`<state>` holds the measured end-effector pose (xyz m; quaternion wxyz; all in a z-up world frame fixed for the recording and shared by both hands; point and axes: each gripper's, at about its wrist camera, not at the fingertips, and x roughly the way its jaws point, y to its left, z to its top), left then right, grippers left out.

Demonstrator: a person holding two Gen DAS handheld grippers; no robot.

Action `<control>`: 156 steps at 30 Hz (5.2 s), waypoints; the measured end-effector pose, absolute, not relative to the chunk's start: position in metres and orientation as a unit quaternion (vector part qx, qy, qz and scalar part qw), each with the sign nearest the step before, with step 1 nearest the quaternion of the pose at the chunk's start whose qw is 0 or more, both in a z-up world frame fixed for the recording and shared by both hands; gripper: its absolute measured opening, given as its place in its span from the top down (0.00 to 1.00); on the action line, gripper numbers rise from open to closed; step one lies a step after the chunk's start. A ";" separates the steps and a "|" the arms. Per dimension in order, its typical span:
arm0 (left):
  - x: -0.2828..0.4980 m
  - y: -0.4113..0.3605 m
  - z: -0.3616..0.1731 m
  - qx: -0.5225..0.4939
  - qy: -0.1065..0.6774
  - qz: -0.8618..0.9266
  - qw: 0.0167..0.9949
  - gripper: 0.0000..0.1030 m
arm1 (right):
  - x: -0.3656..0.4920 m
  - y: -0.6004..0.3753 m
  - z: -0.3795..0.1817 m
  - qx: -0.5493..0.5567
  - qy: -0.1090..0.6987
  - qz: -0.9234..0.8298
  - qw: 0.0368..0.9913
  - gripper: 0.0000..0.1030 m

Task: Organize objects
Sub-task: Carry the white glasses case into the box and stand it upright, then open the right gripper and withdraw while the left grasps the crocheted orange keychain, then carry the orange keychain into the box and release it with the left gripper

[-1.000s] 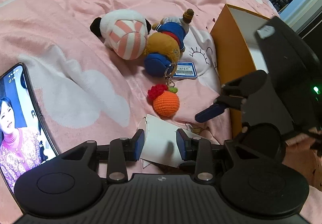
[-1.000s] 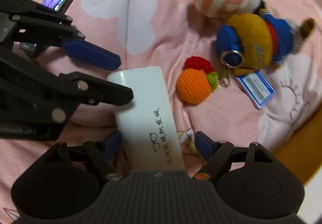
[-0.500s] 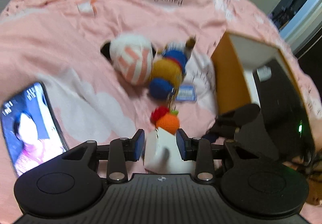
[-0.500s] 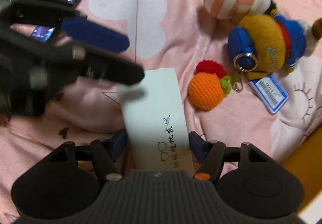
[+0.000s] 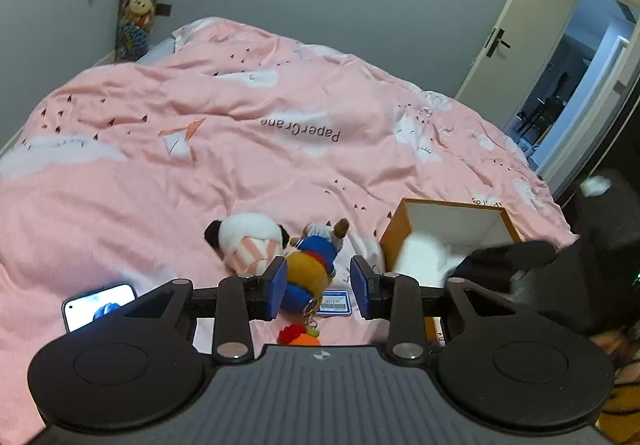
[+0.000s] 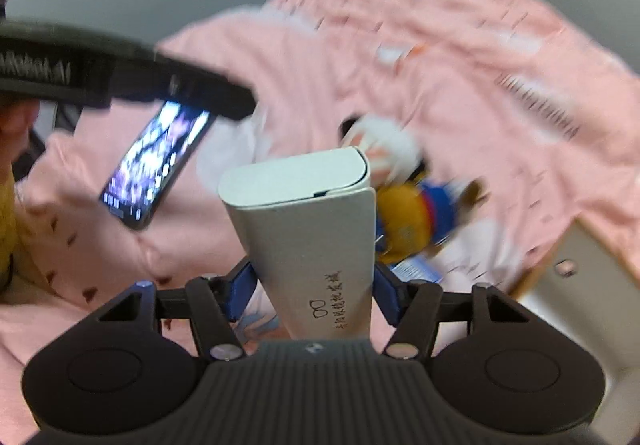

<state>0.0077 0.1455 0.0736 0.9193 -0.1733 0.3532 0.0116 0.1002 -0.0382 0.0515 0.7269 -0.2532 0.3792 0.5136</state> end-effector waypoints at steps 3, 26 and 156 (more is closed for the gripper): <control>0.017 0.138 0.067 -0.150 0.369 0.010 0.917 0.59 | 0.107 -0.055 0.078 -0.259 0.350 0.498 0.750 0.39; 0.103 0.089 -0.083 -0.092 0.561 0.024 0.822 0.47 | 0.186 -0.131 -0.004 -0.531 0.436 0.356 0.633 0.39; 0.190 -0.136 -0.066 -0.139 0.541 -0.300 0.773 0.56 | 0.145 -0.297 0.027 0.049 0.306 0.053 0.949 0.53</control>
